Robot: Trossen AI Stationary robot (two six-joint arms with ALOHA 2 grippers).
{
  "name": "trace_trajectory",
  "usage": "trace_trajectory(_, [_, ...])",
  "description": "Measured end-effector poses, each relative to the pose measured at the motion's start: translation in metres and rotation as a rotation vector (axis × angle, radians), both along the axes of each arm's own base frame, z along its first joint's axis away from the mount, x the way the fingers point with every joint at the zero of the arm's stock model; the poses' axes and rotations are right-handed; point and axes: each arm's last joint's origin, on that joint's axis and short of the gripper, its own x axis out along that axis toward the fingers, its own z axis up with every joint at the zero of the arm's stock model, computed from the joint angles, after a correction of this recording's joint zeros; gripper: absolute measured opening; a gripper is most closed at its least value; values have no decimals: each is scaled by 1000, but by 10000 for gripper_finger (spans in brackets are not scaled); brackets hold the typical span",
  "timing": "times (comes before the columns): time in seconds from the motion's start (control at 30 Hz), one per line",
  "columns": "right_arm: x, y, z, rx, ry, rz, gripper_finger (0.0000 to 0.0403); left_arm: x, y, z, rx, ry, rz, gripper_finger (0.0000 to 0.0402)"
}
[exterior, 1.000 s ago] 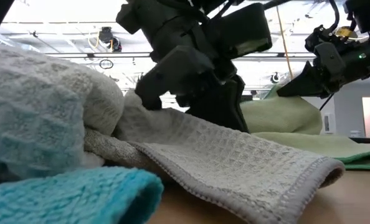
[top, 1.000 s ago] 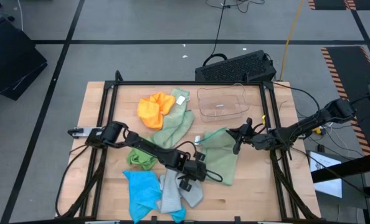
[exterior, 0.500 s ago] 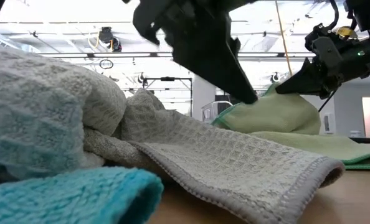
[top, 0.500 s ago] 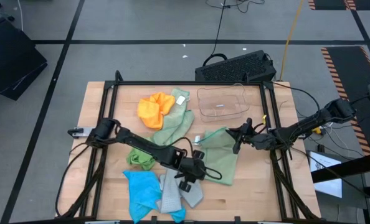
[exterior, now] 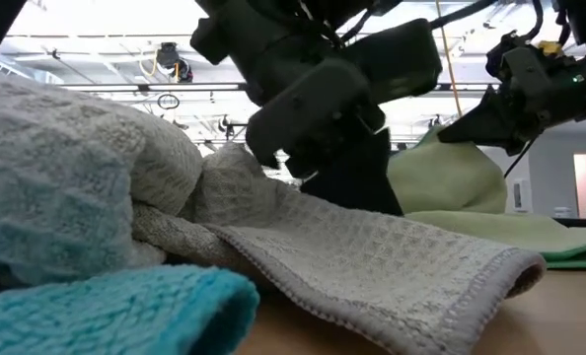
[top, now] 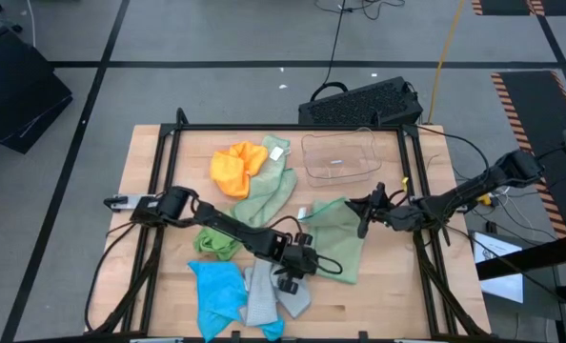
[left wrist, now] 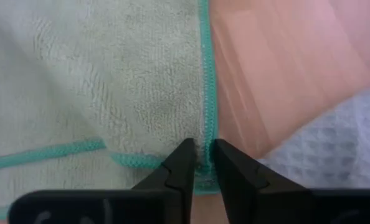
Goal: Fold microfiber towels
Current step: Fold the bottom light green microfiber towel
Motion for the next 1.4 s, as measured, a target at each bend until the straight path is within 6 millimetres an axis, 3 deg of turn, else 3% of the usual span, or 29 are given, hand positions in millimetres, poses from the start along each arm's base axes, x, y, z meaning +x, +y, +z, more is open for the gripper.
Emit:
trace_trajectory(0.13, [-2,4,3,2,-17,27,4,1,0,-4,-39,10,45,39])
trace_trajectory(0.5, [-15,6,14,4,-50,81,4,8,-30,2,-168,-160,28,16])
trace_trajectory(0.77, [-23,5,6,67,12,63,4,9,-36,6,-205,-201,78,50])
trace_trajectory(1.03, [-19,5,2,34,21,17,4,5,-39,16,-215,-191,57,112])
trace_trajectory(1.23, [-15,7,8,15,-27,33,4,-14,-29,49,-129,-94,110,159])
trace_trajectory(1.4, [-14,7,12,-8,-54,43,4,-29,-4,76,157,-138,424,183])
